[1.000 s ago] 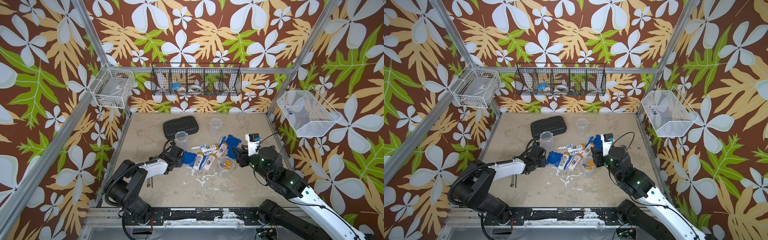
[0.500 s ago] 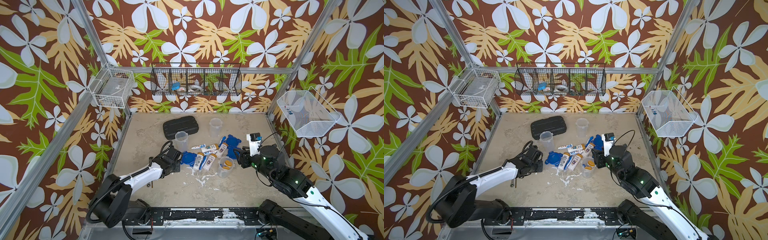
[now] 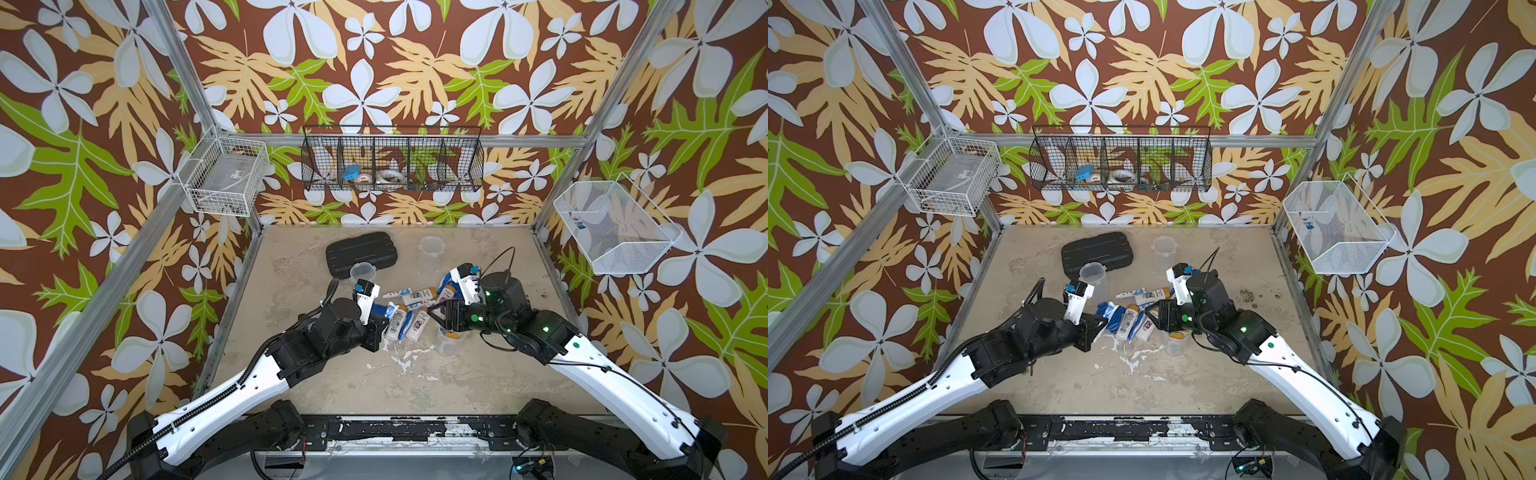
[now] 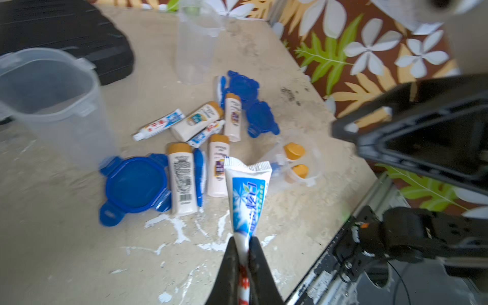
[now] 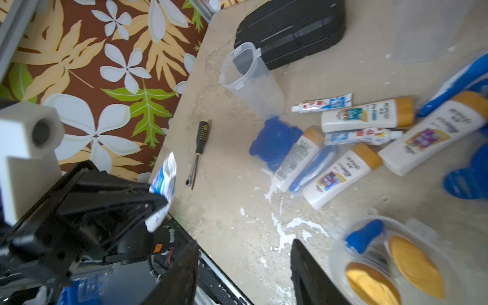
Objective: Pack away toiletry kits
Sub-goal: Pick up the toiletry item from the center of the board.
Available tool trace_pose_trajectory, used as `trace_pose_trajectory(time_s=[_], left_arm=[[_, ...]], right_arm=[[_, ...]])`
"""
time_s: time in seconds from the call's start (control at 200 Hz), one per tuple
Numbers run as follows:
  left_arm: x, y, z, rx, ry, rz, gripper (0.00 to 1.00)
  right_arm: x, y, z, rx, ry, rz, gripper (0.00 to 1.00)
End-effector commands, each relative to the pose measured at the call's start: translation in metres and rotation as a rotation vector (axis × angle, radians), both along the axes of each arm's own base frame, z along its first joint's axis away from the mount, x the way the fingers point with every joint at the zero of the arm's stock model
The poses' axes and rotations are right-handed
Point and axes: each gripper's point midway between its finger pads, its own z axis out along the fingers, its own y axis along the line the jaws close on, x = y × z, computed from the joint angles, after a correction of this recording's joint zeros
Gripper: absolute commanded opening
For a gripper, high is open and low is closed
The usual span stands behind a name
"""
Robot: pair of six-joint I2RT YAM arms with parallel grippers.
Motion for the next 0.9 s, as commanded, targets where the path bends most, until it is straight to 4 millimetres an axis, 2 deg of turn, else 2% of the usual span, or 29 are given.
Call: trace_pose_trajectory(time_s=[0.0, 0.145, 0.395, 0.621, 0.771, 0.826, 0.896], left_arm=[[-0.004, -0.016, 0.012, -0.016, -0.035, -0.025, 0.06], [-0.015, -0.037, 0.014, -0.013, -0.05, -0.071, 0.06], [-0.02, -0.056, 0.015, -0.017, -0.062, -0.111, 0.06], [-0.016, -0.063, 0.013, -0.007, -0.073, -0.117, 0.06], [-0.014, -0.062, 0.01, 0.0, -0.076, -0.104, 0.06], [-0.014, -0.062, 0.01, 0.0, -0.076, -0.103, 0.12], [-0.014, -0.062, 0.009, 0.007, -0.075, -0.104, 0.33]], right_arm=[[-0.004, 0.031, 0.022, 0.14, 0.01, 0.101, 0.58], [-0.012, 0.044, 0.013, 0.184, 0.057, 0.141, 0.59], [-0.019, 0.048, 0.0, 0.218, 0.094, 0.149, 0.56], [-0.023, 0.045, -0.002, 0.216, 0.098, 0.149, 0.37], [-0.024, 0.044, -0.002, 0.204, 0.098, 0.151, 0.2], [-0.024, 0.042, 0.0, 0.196, 0.089, 0.147, 0.13], [-0.02, 0.037, 0.004, 0.174, 0.063, 0.131, 0.07]])
